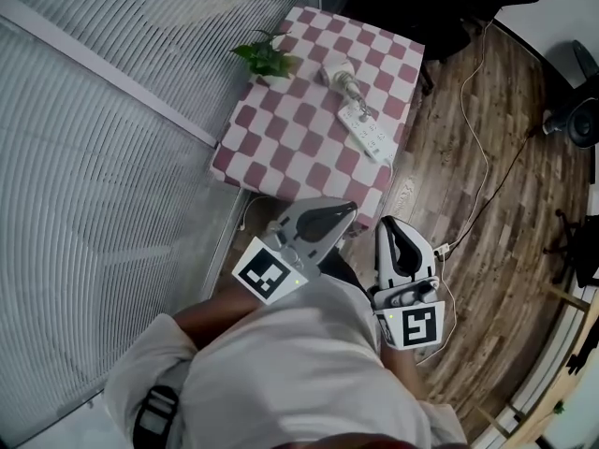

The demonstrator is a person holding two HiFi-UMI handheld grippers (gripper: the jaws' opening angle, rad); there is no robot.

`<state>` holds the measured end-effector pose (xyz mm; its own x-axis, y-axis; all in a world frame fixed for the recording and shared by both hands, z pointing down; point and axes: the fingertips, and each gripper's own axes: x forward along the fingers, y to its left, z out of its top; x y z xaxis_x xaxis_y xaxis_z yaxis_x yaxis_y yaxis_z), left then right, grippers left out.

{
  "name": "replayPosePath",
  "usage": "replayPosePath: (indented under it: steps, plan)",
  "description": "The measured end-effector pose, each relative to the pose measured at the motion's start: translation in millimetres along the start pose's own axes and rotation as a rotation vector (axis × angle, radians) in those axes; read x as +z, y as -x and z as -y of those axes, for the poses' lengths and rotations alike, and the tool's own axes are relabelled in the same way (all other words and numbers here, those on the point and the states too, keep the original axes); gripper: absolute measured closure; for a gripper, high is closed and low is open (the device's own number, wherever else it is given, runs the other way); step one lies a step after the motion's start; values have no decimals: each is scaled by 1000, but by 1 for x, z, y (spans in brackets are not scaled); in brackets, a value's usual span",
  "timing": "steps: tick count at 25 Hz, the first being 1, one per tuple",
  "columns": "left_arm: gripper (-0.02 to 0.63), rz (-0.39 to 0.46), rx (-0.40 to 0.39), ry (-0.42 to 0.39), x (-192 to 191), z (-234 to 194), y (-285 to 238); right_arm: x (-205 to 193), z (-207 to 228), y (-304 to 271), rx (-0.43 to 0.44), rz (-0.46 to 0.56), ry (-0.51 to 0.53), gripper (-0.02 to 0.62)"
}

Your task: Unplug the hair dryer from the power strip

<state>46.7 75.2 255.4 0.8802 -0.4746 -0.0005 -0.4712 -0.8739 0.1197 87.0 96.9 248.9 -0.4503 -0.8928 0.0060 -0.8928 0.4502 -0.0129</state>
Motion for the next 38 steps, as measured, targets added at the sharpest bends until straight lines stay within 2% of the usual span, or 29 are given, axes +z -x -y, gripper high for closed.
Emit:
replayPosePath:
  steps: [13,24,38]
  plan:
    - [577,0,42,12,-3,-25,-67,-6,66,-29,47,-17,0,561]
    - [577,-33,50,12,-12,-46,-74,-15,80,-48,42,-29,7,561]
    - [577,-96,-11,-9,-33,-95,-81,-33,83,-96,-12,-49,18,561]
